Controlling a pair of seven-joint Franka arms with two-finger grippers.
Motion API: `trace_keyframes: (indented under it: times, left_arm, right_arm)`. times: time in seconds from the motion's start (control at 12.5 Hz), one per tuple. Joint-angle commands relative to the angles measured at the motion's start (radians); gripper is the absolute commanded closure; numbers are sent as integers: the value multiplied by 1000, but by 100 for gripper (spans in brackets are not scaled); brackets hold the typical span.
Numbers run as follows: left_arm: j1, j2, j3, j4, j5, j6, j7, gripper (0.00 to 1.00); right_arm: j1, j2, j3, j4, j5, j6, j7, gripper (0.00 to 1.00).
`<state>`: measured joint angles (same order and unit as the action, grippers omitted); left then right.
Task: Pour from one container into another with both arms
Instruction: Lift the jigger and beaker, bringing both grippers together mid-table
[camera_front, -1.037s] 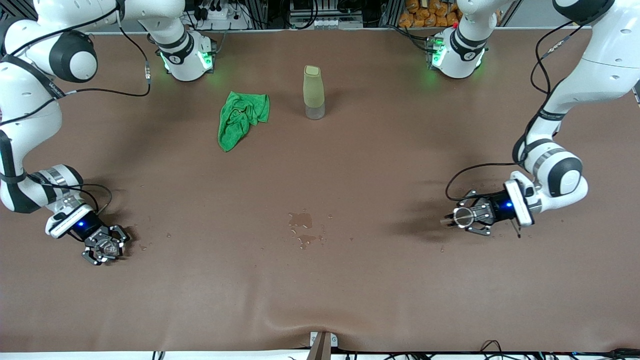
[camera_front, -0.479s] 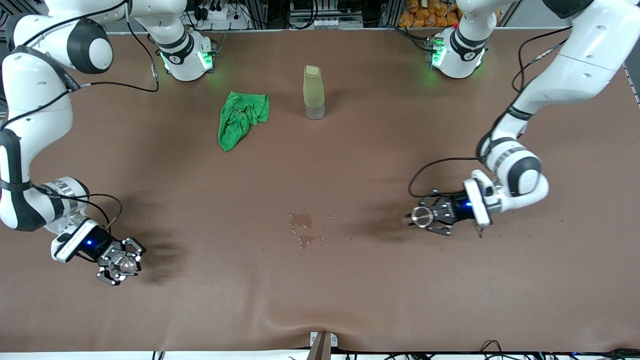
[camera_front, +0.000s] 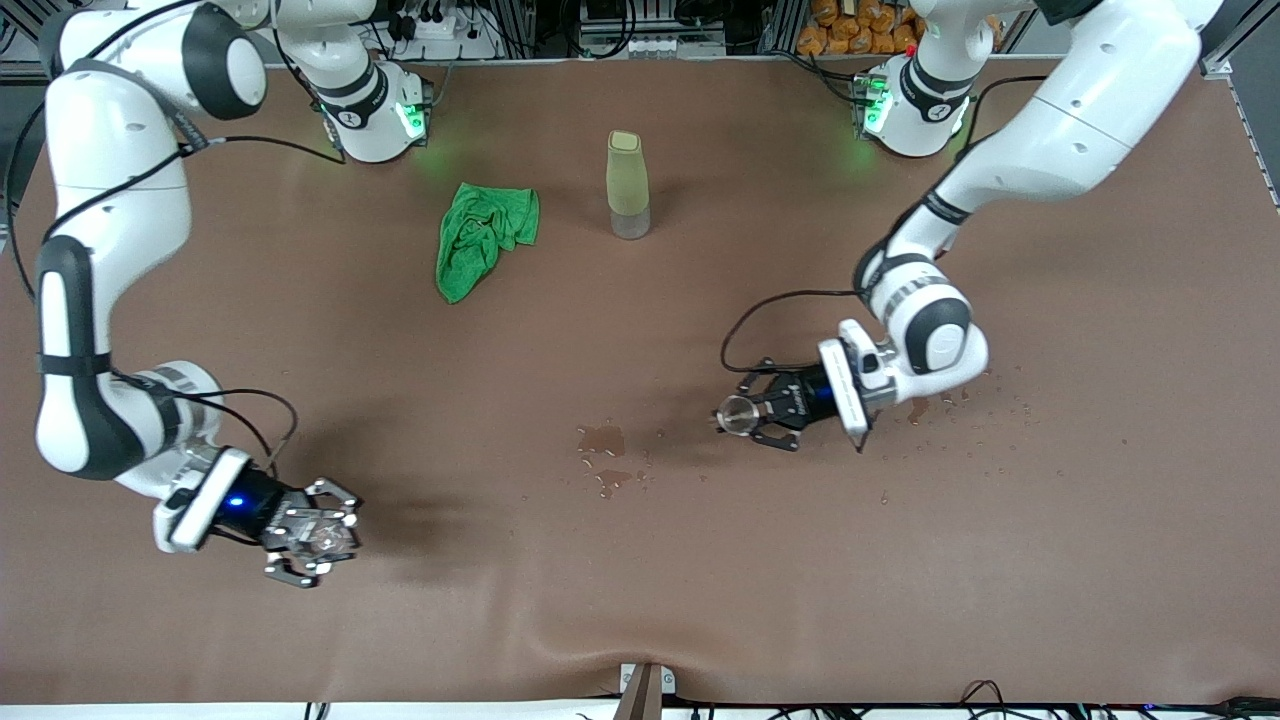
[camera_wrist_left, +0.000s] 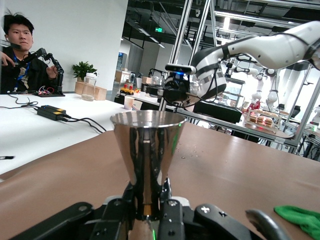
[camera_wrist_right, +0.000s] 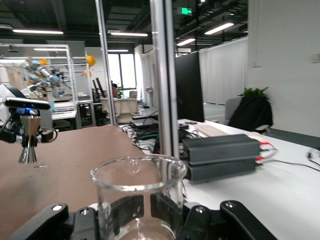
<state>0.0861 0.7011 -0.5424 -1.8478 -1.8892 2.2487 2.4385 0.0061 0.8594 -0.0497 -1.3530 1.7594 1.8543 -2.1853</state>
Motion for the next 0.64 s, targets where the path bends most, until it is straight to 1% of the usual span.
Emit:
trace_keyframes:
  times: [0.0, 0.24, 0.32, 0.48, 0.56]
  left_arm:
    - [-106, -26, 5, 1, -172, 70, 91, 100]
    - [-213, -20, 5, 31, -307, 165, 169, 100]
    - [-242, -15, 5, 53, -339, 204, 192, 100]
    - [-301, -8, 13, 87, -384, 262, 202, 100]
    - [-319, 4, 16, 119, -387, 303, 202, 100]
  right_arm:
    - [63, -25, -12, 26, 2, 2, 71, 100]
    - [146, -61, -4, 37, 15, 3, 90, 100]
    - [172, -72, -2, 37, 9, 0, 138, 100]
    - [224, -104, -2, 37, 9, -4, 214, 100]
    - [254, -120, -4, 35, 11, -4, 225, 100]
